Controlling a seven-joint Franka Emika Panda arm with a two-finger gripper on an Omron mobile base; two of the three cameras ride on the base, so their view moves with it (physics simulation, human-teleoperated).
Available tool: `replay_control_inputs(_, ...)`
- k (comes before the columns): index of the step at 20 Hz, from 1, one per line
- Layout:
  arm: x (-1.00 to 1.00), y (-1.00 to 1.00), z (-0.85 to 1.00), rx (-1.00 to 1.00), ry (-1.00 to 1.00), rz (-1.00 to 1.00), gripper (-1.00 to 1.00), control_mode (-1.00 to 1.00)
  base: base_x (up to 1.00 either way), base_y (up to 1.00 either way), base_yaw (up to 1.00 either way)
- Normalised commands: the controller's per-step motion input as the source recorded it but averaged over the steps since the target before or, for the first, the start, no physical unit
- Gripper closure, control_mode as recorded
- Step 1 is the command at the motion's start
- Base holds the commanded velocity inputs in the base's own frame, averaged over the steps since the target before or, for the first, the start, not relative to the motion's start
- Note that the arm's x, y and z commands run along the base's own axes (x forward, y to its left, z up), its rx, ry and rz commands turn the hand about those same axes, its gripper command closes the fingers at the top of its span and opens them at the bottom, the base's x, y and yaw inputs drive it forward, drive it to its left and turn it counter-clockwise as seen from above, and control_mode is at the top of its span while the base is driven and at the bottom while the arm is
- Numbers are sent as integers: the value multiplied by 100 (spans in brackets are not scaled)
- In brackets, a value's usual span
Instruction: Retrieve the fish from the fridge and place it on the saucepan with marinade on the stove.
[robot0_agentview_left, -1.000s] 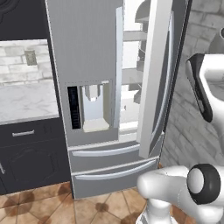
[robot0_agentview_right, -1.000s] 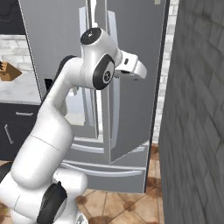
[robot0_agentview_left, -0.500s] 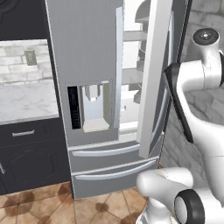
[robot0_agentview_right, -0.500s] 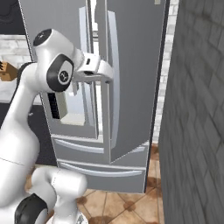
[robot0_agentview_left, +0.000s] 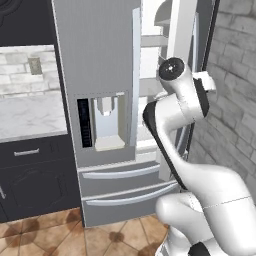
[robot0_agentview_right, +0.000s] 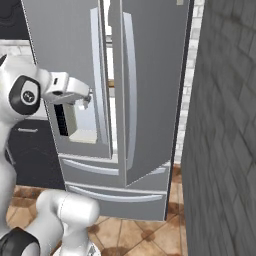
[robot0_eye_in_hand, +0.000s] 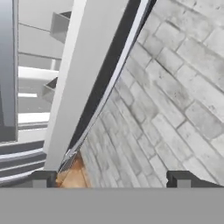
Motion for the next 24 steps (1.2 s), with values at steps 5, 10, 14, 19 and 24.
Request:
replay_control_inputs(5,46,73,0,-7,-1,-3,-100,-100,0,0,0)
replay_control_inputs(10,69,17,-11,-4,0,-3,-100,-100,0,0,0)
replay_control_inputs(14,66,9,-9,-1,0,-3,-100,-100,0,0,0)
replay_control_inputs(19,79,1,-10,0,0,-2,-100,-100,0,0,0)
replay_control_inputs(24,91,0,-16,0,0,0,-100,-100,0,0,0)
